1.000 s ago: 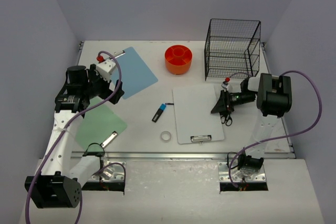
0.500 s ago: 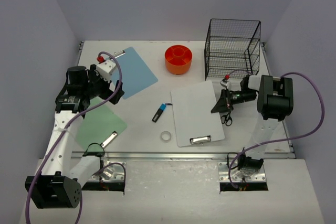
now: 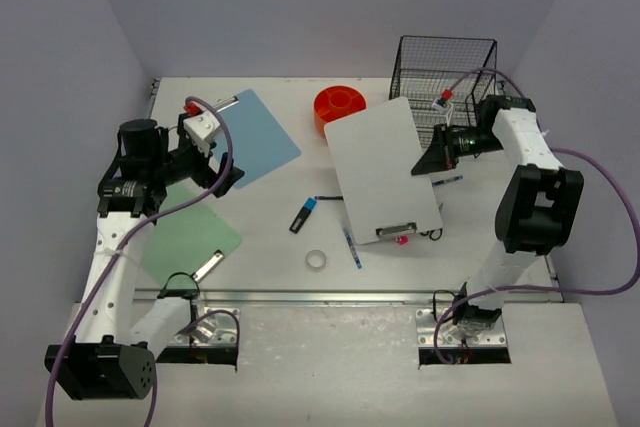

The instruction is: Organize the desk

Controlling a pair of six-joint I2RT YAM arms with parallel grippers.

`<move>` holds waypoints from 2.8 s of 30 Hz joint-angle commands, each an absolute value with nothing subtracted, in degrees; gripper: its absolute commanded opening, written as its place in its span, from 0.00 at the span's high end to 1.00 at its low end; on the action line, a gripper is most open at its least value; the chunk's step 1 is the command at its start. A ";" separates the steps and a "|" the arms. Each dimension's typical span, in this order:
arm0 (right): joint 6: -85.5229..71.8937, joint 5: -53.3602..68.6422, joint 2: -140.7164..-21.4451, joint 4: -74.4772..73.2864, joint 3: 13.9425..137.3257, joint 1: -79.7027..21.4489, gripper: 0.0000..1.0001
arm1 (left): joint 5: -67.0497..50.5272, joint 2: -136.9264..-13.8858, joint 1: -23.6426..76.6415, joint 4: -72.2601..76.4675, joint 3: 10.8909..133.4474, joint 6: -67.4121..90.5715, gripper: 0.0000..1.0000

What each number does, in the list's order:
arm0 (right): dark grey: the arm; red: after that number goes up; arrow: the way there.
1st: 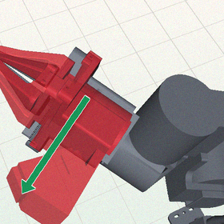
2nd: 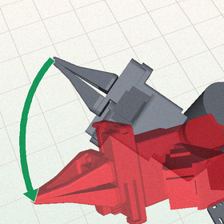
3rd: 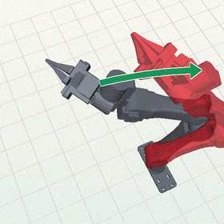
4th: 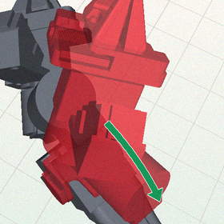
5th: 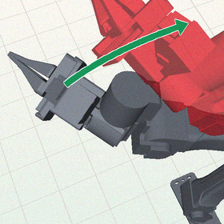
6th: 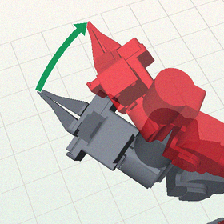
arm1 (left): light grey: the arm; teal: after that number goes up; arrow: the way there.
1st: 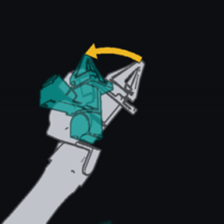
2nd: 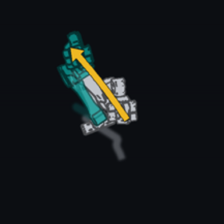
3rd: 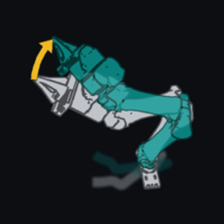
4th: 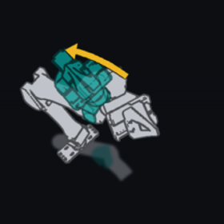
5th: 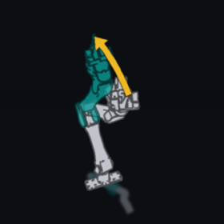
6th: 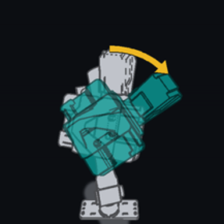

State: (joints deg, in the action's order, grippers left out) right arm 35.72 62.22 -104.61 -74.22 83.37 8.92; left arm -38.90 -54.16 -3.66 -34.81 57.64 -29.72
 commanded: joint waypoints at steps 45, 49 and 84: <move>42.74 36.50 -92.44 -73.83 90.86 -23.82 1.00 | -50.38 -75.18 21.03 -20.00 64.96 -34.11 0.25; 42.38 36.30 -92.96 -74.00 90.62 -23.82 1.00 | -49.32 -73.27 20.07 -24.06 63.94 -36.66 0.22; 36.56 37.40 -96.01 -69.68 97.67 -25.40 0.73 | -67.73 -79.29 17.87 -27.55 63.72 -37.76 1.00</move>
